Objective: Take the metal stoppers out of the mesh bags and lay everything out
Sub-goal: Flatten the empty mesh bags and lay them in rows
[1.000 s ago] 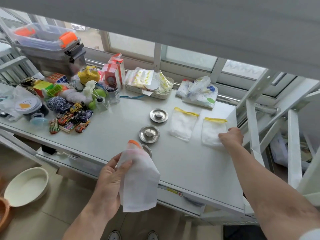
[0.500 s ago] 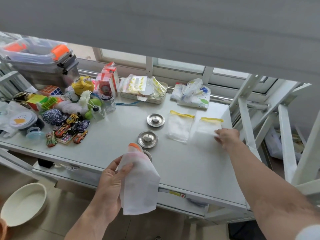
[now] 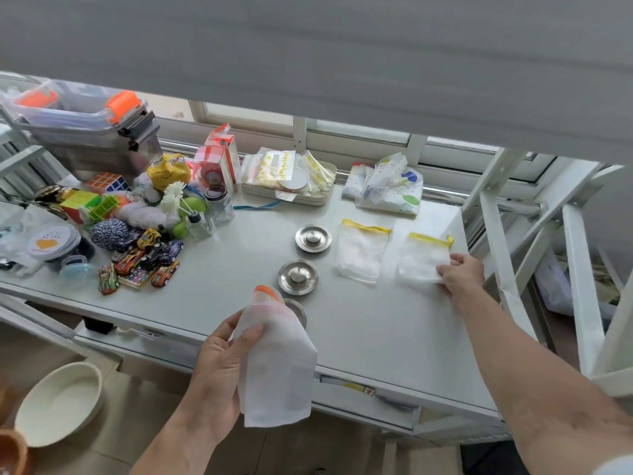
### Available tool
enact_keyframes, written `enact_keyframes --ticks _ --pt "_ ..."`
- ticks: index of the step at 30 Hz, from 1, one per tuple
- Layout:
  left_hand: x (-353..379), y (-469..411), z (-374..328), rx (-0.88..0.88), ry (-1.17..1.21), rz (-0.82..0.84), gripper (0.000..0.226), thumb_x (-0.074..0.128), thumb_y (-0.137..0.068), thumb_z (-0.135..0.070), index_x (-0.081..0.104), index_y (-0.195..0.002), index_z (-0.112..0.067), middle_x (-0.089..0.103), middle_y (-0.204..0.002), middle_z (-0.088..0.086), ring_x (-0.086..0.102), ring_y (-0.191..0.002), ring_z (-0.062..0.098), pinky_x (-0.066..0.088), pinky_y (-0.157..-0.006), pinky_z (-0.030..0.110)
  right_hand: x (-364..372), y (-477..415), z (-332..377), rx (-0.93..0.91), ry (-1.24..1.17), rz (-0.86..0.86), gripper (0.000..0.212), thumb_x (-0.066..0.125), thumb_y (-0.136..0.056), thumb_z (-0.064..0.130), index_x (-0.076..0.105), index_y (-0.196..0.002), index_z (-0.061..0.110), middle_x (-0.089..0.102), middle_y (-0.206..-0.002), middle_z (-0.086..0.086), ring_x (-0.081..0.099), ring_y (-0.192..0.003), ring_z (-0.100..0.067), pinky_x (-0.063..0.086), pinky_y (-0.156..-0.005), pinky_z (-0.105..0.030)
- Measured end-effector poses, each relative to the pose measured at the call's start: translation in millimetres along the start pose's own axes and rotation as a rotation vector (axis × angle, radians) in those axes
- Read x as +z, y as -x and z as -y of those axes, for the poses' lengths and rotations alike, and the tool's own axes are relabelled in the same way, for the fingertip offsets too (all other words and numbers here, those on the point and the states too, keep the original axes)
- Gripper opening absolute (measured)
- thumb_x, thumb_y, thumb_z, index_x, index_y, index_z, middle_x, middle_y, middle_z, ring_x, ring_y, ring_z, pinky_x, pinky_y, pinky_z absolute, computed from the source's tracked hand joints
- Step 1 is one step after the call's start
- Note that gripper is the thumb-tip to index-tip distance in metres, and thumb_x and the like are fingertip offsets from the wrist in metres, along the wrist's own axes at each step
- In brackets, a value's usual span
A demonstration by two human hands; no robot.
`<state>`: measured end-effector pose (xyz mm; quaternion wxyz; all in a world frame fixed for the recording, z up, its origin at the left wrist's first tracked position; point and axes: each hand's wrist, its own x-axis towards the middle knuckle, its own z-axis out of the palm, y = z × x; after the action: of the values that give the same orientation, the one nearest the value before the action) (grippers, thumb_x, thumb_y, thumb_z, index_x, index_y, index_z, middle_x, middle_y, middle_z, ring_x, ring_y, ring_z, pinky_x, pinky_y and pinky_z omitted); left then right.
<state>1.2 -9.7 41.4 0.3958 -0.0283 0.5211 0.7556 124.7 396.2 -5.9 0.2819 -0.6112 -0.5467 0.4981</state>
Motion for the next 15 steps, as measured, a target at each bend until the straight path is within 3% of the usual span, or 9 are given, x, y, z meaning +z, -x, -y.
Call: enact_keyframes --ticks 3,7,11,15 --pt "-2.1 -0.9 -2.5 -0.003 -0.004 -0.004 0.045 0.074 -0.084 -0.019 0.065 -0.128 -0.016 0.073 -0.123 0.021 0.072 -0.097 0.037 0.061 -0.075 0.043 1.6 3.5 -1.1 -0.067 0.186 -0.041 0.049 0.069 -0.080 -0.001 0.062 -0.129 0.004 0.071 -0.122 -0.012 0.068 -0.104 -0.027 0.048 -0.074 -0.023" --pt "1.2 -0.7 -2.8 0.006 0.001 0.008 0.046 0.074 -0.084 -0.019 0.064 -0.128 -0.015 0.074 -0.120 0.021 0.074 -0.094 0.036 0.061 -0.071 0.042 0.8 5.8 -1.3 -0.072 0.241 -0.016 0.051 0.070 -0.081 0.001 0.060 -0.131 0.005 0.068 -0.126 -0.014 0.066 -0.108 -0.030 0.053 -0.076 -0.029" --pt "3.2 0.2 -2.8 0.003 0.007 0.017 0.046 0.074 -0.084 -0.018 0.064 -0.129 -0.015 0.074 -0.121 0.021 0.074 -0.094 0.036 0.061 -0.071 0.042 -0.3 7.8 -2.0 -0.088 0.295 -0.014 0.051 0.070 -0.085 0.003 0.057 -0.134 0.002 0.065 -0.129 -0.016 0.064 -0.113 -0.032 0.048 -0.077 -0.026" --pt "4.5 1.2 -3.1 0.007 0.000 0.022 0.047 0.074 -0.084 -0.019 0.064 -0.129 -0.015 0.074 -0.121 0.020 0.075 -0.094 0.034 0.061 -0.069 0.041 1.7 8.5 2.2 -0.100 0.404 -0.037 0.051 0.071 -0.086 0.013 0.056 -0.134 0.003 0.062 -0.134 -0.018 0.059 -0.122 -0.035 0.050 -0.100 -0.037"
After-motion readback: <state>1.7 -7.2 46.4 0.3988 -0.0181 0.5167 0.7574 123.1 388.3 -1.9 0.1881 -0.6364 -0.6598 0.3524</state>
